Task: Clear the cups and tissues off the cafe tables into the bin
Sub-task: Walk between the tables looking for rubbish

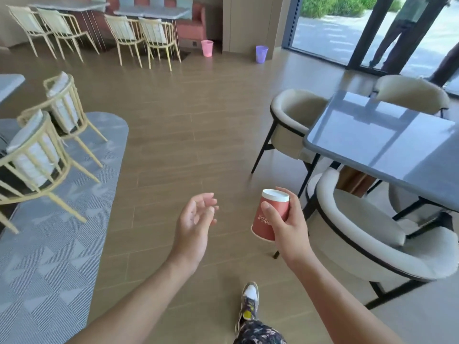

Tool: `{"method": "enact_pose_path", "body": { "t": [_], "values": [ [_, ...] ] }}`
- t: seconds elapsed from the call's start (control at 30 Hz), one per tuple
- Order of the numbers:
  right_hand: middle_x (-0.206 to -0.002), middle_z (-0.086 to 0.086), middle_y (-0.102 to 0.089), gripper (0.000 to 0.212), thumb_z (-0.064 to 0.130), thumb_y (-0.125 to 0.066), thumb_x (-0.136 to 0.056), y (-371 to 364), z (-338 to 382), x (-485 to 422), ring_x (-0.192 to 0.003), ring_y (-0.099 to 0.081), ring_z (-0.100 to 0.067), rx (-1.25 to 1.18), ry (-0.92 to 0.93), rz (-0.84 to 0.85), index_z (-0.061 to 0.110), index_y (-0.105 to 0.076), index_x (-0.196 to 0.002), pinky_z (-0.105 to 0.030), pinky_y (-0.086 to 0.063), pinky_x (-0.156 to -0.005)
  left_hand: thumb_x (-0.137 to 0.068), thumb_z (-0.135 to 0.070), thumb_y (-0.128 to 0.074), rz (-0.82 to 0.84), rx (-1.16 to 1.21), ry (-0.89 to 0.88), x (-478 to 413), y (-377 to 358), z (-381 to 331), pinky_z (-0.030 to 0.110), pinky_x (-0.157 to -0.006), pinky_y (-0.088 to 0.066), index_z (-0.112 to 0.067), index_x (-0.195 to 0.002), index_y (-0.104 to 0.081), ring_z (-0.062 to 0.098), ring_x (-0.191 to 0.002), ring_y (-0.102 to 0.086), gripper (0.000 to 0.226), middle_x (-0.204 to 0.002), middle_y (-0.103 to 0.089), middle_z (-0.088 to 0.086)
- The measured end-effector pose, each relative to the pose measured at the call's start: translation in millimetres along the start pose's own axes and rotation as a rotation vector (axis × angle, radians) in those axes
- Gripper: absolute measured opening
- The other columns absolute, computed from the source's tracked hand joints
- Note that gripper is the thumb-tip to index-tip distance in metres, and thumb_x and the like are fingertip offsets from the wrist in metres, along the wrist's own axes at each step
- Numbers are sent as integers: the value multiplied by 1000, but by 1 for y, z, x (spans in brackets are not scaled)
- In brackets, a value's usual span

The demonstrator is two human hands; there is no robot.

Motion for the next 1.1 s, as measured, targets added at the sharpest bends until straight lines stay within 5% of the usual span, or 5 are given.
{"method": "enact_pose_path", "body": {
  "t": [0.33,0.53,0.77,1.1],
  "values": [
    [-111,17,-66,46,48,-71,-81,-50,-16,-295,-99,-65,1,-17,-22,95,39,-56,-123,-28,-56,-89,-102,2,-52,-69,-44,24,-274,-65,24,32,-84,-54,-19,-114,-66,11,-104,-69,27,-110,-69,-2],
    [-111,21,-65,48,46,-69,-80,-82,6,-451,-96,-63,9,11,3,148,36,-54,-125,-9,-49,-78,-96,-11,-59,-108,-26,7,-420,-96,15,30,-83,-55,-21,-114,-66,11,-103,-69,22,-107,-71,-7],
    [-118,13,-66,53,48,-70,-80,-122,0,-608,-101,-65,1,27,-38,131,35,-54,-129,-32,-55,-93,-101,0,-54,-110,3,16,-584,-114,26,35,-86,-54,-21,-113,-67,12,-102,-69,27,-109,-71,-1],
    [-116,14,-64,57,46,-69,-79,-217,15,-853,-96,-65,7,26,-19,-2,30,-54,-131,-22,-50,-84,-90,-19,-59,31,13,29,-868,-126,30,33,-84,-53,-23,-112,-67,13,-104,-69,23,-105,-72,-7]
  ]
}}
Point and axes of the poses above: each hand's wrist, its own x-axis away from the middle knuckle, its own y-axis out of the back of the hand, z = x × y, the point moved 5 cm from there along -x, towards the middle knuckle
